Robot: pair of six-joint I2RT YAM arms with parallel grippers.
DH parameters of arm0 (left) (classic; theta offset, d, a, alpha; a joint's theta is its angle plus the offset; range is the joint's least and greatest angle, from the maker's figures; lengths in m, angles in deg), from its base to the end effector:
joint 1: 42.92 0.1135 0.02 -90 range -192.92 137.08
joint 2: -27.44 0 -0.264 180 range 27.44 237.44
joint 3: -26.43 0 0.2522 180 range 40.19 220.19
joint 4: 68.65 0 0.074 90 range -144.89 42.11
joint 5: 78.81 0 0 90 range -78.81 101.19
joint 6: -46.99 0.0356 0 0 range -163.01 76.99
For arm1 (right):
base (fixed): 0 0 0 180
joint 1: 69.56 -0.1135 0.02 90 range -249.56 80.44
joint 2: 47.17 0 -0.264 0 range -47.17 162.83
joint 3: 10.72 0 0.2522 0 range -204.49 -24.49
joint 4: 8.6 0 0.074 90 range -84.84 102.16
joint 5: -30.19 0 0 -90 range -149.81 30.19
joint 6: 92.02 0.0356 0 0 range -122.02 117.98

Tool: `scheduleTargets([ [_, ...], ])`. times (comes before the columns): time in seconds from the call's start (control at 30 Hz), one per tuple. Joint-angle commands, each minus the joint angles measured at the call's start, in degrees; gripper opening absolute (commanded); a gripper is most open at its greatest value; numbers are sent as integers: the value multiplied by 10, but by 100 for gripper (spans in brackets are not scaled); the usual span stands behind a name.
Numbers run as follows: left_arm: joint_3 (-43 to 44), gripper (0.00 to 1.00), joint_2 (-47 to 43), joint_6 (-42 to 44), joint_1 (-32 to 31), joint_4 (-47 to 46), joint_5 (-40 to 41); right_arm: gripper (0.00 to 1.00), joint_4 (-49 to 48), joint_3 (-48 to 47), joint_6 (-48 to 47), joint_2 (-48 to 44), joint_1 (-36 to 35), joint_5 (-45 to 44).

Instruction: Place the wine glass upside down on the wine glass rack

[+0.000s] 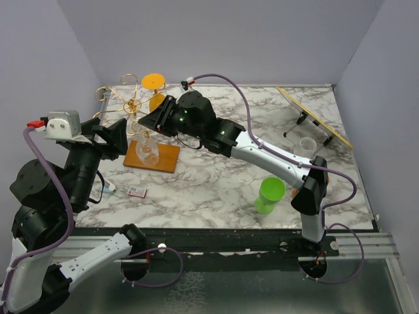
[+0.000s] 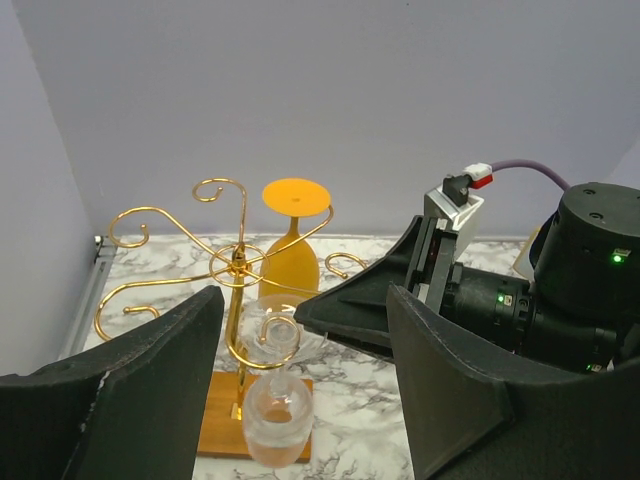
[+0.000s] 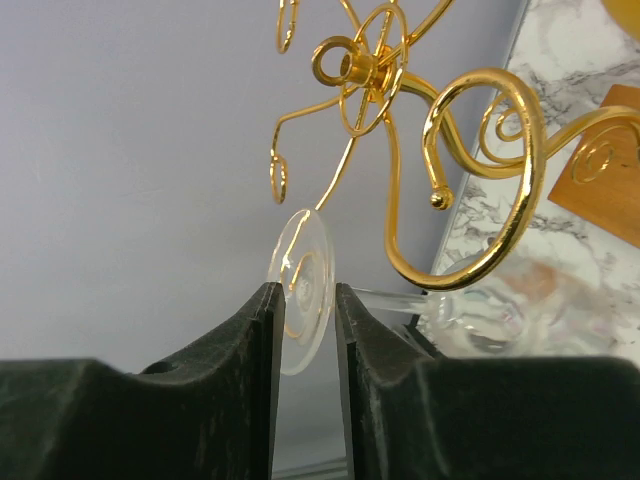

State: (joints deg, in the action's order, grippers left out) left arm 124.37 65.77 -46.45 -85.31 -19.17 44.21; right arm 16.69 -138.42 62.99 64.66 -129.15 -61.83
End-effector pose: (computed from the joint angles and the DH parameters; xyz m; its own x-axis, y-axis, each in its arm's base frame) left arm 0.0446 -0.0145 0.5130 0.1195 -0.1772 -0.9769 0.1766 0.9720 -0.1547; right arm 0.2384 0.4037 0.4096 -0.8002 0.4261 -0.4220 -0.2816 0.3543 0.8917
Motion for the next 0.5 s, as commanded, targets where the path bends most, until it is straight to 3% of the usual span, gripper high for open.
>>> scheduleTargets([
  [0.0, 11, 68, 14, 3, 1, -5, -19, 37, -18, 25, 0, -35, -2, -28],
  [0.2, 34, 70, 44, 3, 1, -6, -45, 56, -67, 79, -4, -79, 17, 31],
  [0.3, 43, 71, 66, 0, 1, -7, -69, 61, -69, 98, -37, -107, 26, 69],
  [0.47, 54, 74, 99, -5, 1, -6, -105, 66, -52, 192, -106, -197, 34, 46],
])
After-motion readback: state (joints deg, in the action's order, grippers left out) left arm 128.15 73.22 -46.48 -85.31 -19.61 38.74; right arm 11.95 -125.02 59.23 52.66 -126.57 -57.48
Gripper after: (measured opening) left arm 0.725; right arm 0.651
